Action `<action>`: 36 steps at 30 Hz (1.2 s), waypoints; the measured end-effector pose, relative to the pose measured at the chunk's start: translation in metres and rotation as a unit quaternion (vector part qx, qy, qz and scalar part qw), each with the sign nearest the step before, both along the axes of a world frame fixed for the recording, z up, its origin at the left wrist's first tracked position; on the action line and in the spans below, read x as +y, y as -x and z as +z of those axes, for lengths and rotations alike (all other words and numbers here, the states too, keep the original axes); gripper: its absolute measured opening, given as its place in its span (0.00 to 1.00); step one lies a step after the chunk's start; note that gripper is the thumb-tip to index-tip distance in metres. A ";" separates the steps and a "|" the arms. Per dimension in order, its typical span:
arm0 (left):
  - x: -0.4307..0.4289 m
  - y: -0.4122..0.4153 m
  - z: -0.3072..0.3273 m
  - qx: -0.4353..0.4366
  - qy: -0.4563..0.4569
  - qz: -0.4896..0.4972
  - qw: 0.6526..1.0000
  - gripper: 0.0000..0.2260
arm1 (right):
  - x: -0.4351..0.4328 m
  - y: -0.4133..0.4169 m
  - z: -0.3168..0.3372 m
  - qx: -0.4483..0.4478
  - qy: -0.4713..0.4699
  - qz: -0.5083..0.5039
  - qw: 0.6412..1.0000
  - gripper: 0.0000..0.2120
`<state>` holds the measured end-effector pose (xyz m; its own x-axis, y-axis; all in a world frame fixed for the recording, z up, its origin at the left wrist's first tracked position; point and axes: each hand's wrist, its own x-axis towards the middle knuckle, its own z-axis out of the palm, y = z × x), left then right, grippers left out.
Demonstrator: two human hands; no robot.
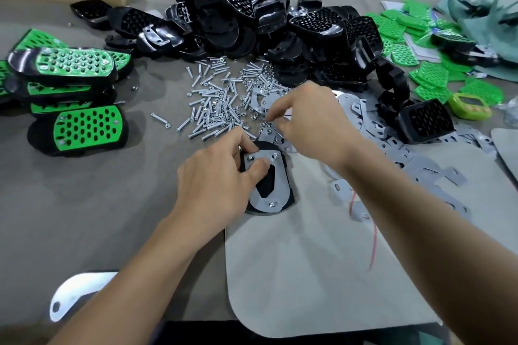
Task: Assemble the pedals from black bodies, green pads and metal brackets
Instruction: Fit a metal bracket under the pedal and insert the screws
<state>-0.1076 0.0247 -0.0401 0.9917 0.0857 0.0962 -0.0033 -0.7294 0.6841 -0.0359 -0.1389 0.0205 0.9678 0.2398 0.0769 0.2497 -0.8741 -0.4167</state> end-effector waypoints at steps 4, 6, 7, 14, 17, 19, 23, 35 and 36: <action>0.000 -0.001 0.000 0.009 -0.008 0.000 1.000 0.11 | 0.020 -0.015 0.005 -0.034 0.170 0.054 0.983 0.09; 0.001 0.000 0.000 0.010 -0.007 -0.001 1.000 0.11 | 0.025 -0.013 0.007 -0.058 0.233 0.062 0.969 0.04; 0.001 0.000 0.000 0.009 -0.005 -0.001 1.000 0.11 | 0.028 -0.012 0.007 -0.069 0.255 0.065 0.962 0.06; 0.002 0.009 0.003 -0.006 0.014 -0.011 1.000 0.10 | 0.030 -0.005 0.004 -0.075 0.185 0.067 0.978 0.08; 0.008 0.009 0.007 0.008 0.045 -0.028 0.999 0.07 | 0.017 0.000 0.010 -0.004 -0.030 0.001 1.000 0.07; 0.015 0.006 0.008 0.040 0.075 -0.051 0.995 0.09 | 0.008 0.006 0.015 0.019 -0.115 -0.020 0.993 0.06; 0.022 0.004 0.009 0.064 0.085 -0.092 0.990 0.15 | -0.003 0.021 0.016 0.059 -0.156 -0.041 0.985 0.05; 0.018 0.002 0.012 0.062 0.015 -0.073 0.995 0.15 | 0.002 0.051 -0.003 0.014 -0.166 -0.048 0.985 0.06; 0.017 0.002 0.012 0.064 0.013 -0.072 0.995 0.15 | 0.004 0.051 -0.001 -0.005 -0.145 -0.029 0.989 0.05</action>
<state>-0.1093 0.0419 -0.0283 0.9979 -0.0566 -0.0319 -0.0177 -0.7093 0.7047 -0.0872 -0.1349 0.0191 0.9783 0.1495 0.1434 0.2071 -0.7312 -0.6499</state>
